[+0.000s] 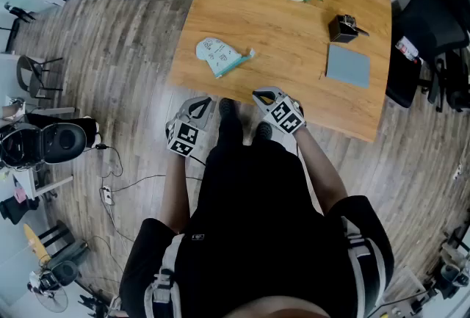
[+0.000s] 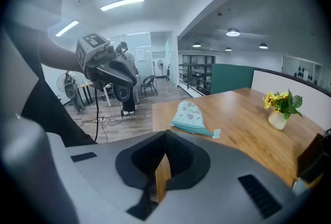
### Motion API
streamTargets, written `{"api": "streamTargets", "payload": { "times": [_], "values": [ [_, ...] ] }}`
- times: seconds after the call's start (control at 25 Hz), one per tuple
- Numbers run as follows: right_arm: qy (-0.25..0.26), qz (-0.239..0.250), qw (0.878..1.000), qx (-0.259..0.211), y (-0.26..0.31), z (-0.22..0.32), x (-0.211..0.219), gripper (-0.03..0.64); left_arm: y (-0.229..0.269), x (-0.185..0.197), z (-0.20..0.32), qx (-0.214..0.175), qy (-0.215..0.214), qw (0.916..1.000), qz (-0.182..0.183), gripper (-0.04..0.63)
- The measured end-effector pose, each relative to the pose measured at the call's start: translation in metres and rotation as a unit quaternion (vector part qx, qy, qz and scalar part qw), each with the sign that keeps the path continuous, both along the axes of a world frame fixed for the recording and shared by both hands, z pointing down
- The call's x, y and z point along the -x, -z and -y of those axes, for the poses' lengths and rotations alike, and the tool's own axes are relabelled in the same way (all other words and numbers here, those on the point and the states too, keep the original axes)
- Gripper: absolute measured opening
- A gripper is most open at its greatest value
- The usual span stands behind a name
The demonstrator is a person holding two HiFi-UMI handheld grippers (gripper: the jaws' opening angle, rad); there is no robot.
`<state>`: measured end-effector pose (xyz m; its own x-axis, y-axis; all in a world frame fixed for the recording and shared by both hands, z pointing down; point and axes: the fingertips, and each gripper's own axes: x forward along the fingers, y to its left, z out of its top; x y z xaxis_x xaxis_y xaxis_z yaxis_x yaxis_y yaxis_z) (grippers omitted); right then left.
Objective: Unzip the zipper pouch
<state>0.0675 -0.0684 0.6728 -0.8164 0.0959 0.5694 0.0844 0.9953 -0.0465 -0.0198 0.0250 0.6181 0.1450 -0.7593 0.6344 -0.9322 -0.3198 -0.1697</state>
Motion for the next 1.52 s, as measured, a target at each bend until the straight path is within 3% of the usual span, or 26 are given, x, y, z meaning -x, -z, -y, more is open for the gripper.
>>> {"api": "streamTargets", "payload": {
  "times": [0.36,0.64,1.0,1.36,1.52],
  "values": [
    [0.011,-0.002,1.0,-0.001,0.006,-0.016,-0.006,0.003,0.007,-0.003,0.005,-0.024,0.012,0.9996,-0.009,-0.002],
    [-0.042,-0.018,0.998,-0.048,0.004,-0.001,-0.008,0.005,0.009,0.002,0.002,-0.025,0.007,0.9996,-0.007,-0.002],
    [-0.043,-0.01,0.998,-0.04,0.005,0.004,-0.012,0.026,0.013,0.002,0.008,-0.039,0.012,0.999,-0.015,0.003],
    [-0.029,-0.005,0.999,-0.04,0.006,0.004,-0.005,0.116,0.013,0.012,0.015,-0.05,0.037,0.9976,-0.031,0.08],
    [-0.023,-0.006,0.999,-0.031,0.003,0.0,0.0,0.2,0.015,0.019,0.014,-0.054,0.048,0.9966,-0.038,0.137]
  ]
}}
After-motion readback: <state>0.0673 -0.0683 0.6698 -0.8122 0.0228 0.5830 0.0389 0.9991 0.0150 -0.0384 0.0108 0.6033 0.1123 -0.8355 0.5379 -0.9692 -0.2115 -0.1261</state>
